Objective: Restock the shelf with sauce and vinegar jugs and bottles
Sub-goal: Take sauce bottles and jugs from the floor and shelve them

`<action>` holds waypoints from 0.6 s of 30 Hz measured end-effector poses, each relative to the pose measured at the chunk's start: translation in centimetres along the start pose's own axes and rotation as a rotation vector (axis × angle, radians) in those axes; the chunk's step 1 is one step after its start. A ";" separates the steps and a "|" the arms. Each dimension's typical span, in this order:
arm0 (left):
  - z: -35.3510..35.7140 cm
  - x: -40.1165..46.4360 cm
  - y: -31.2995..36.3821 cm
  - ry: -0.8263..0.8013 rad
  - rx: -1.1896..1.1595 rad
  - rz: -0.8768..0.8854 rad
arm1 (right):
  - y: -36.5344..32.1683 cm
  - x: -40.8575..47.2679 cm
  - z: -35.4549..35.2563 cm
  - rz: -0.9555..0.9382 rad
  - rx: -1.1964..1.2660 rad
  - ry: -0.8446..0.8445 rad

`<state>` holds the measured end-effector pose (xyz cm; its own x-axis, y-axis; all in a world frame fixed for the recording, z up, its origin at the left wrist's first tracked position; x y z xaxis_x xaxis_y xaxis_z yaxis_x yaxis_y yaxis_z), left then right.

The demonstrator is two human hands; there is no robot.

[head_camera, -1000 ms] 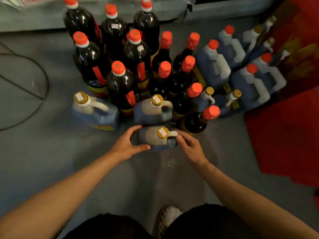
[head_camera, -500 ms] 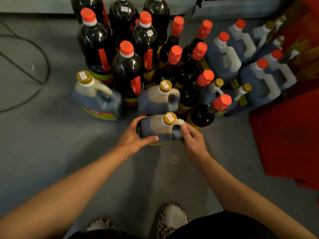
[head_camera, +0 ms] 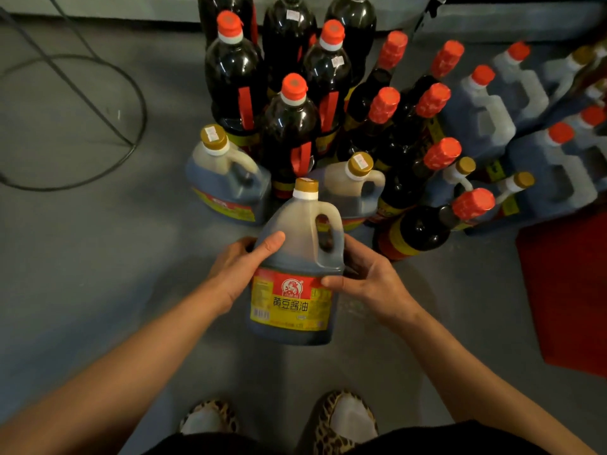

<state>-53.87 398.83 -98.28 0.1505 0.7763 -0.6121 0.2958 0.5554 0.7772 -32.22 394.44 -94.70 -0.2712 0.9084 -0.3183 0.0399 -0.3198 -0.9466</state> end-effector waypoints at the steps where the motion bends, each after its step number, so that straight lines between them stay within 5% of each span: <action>1: -0.3 -0.1 -0.2 -0.002 -0.003 -0.017 | 0.3 0.2 0.3 0.013 -0.014 -0.021; 18: 0.2 -1.4 -4.3 -0.054 -0.128 -0.209 | 3.8 0.0 2.2 0.232 0.089 0.029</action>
<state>-55.14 395.28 -100.85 0.1498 0.6257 -0.7656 0.2040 0.7381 0.6431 -34.12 392.59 -98.19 -0.2369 0.8150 -0.5288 0.0127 -0.5417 -0.8405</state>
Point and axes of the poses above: each hand's wrist, its own x-axis towards the middle knuckle, its own z-axis out of the palm, y = z × x, the point moved 8 cm from there along x, towards the middle knuckle, and after that the axes turned 2 degrees about -y, right-handed, at the moved point
